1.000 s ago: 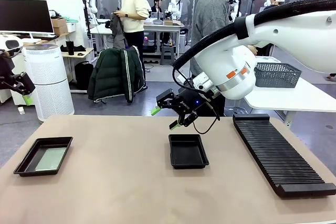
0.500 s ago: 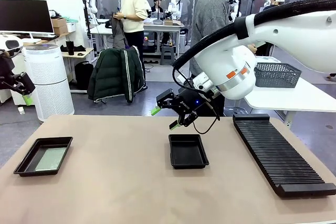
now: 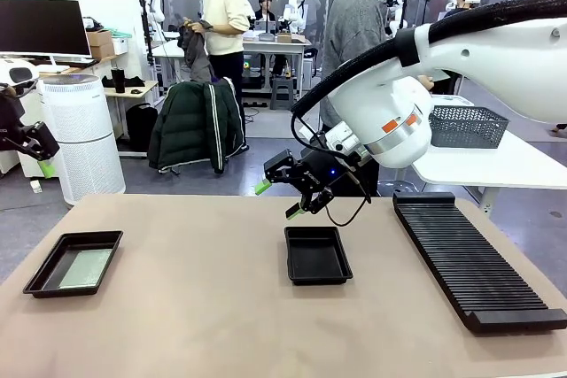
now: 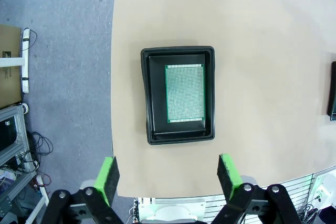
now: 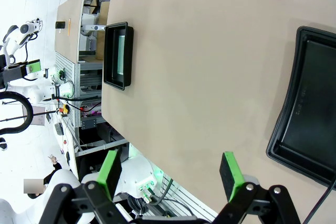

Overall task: Inspect and transfer BCBs to ESD trays.
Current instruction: Pick up the Blank PCB from the PCB Rack and place it in the right ESD tray.

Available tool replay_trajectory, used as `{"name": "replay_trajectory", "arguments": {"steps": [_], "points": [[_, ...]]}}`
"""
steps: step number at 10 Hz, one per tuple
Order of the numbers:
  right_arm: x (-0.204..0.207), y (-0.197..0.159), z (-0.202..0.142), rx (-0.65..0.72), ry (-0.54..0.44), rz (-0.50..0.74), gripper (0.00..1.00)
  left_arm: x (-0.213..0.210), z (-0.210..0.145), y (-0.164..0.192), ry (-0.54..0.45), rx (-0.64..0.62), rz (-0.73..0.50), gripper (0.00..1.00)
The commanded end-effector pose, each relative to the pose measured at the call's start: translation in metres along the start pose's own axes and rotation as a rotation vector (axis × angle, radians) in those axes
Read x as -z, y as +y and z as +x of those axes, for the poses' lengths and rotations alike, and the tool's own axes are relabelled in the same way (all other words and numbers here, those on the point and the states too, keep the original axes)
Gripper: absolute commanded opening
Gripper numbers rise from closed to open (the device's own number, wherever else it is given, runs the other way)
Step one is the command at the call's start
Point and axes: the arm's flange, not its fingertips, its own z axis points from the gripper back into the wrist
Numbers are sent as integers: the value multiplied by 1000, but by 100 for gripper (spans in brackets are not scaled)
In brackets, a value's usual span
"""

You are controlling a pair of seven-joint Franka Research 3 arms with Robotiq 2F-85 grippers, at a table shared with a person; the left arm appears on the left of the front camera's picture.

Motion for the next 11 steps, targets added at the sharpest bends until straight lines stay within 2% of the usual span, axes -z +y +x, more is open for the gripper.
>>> {"name": "replay_trajectory", "arguments": {"steps": [1,11], "points": [[0,0,0,10,-4,-1,100,1,0,2,-1,4,0,100],[0,0,0,10,-4,-1,100,1,0,2,-1,4,0,100]]}}
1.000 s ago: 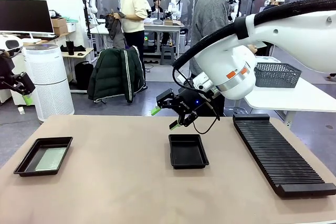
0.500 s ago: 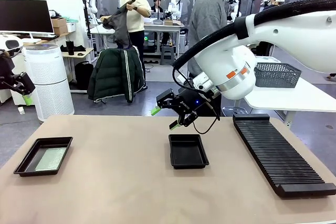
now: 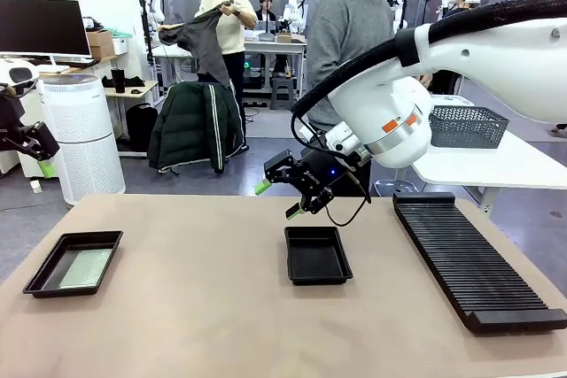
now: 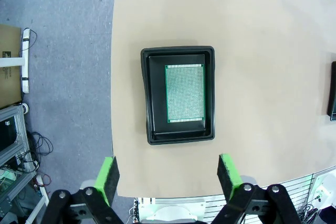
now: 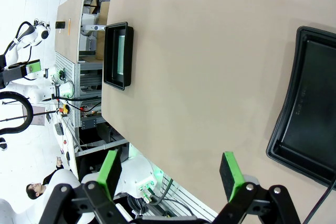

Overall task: Inspect and transfer BCBs to ESD trays.
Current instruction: Pick up the Blank PCB from the PCB Rack and place it in the right ESD tray.

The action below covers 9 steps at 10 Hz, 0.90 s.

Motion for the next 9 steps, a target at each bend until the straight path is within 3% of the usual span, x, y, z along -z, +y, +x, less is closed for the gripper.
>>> {"name": "replay_trajectory", "arguments": {"steps": [1,9], "points": [[0,0,0,10,-4,-1,100,1,0,2,-1,4,0,100],[0,0,0,10,-4,-1,100,1,0,2,-1,4,0,100]]}}
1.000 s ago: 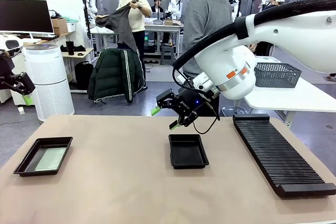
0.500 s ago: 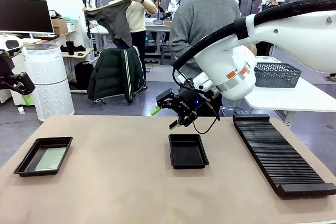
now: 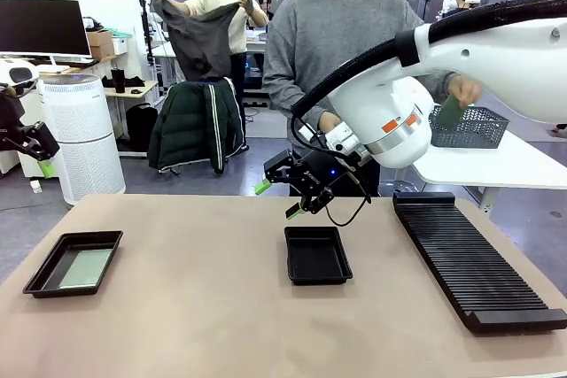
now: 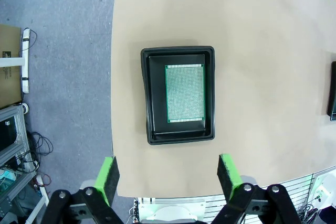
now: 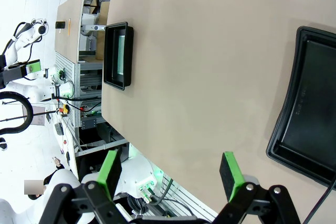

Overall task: Inspect and transfer BCBs to ESD trays.
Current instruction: Pick up the Blank PCB from the PCB Rack and place it in the right ESD tray.

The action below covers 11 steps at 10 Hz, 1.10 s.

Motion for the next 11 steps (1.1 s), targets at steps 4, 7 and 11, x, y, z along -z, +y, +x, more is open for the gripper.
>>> {"name": "replay_trajectory", "arguments": {"steps": [4,7,11], "points": [[0,0,0,10,-4,-1,100,1,0,2,-1,4,0,100],[0,0,0,10,-4,-1,100,1,0,2,-1,4,0,100],[0,0,0,10,-4,-1,100,1,0,2,-1,4,0,100]]}}
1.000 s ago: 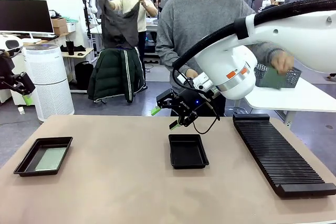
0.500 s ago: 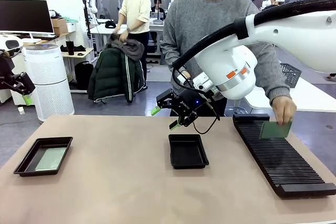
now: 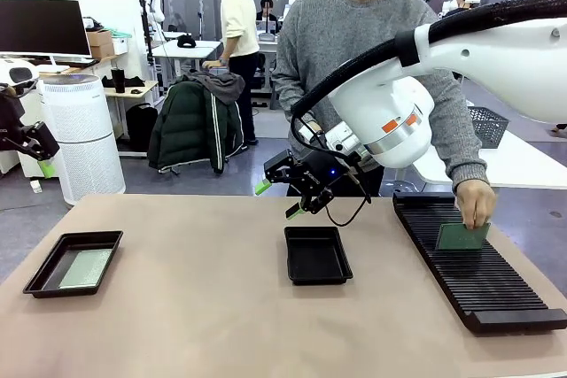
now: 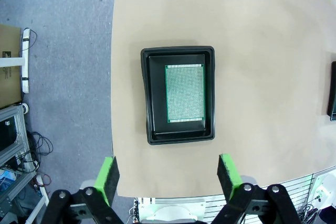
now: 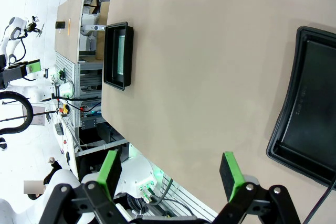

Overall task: Inspect and transfer BCBs to ESD trays.
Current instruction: Pick up the Blank PCB from the PCB Rack and place it in the right ESD tray.

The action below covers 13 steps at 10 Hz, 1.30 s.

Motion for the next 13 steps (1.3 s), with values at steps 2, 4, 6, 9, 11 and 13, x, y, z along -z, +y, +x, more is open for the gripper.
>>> {"name": "replay_trajectory", "arguments": {"steps": [2,4,6,9,11,13], "points": [[0,0,0,10,-4,-1,100,1,0,2,-1,4,0,100],[0,0,0,10,-4,-1,100,1,0,2,-1,4,0,100],[0,0,0,10,-4,-1,100,1,0,2,-1,4,0,100],[0,0,0,10,-4,-1,100,1,0,2,-1,4,0,100],[-15,0,-4,-3,-17,2,100,1,0,2,-1,4,0,100],[-43,1,-9,-17,-24,-6,100,1,0,2,-1,4,0,100]]}}
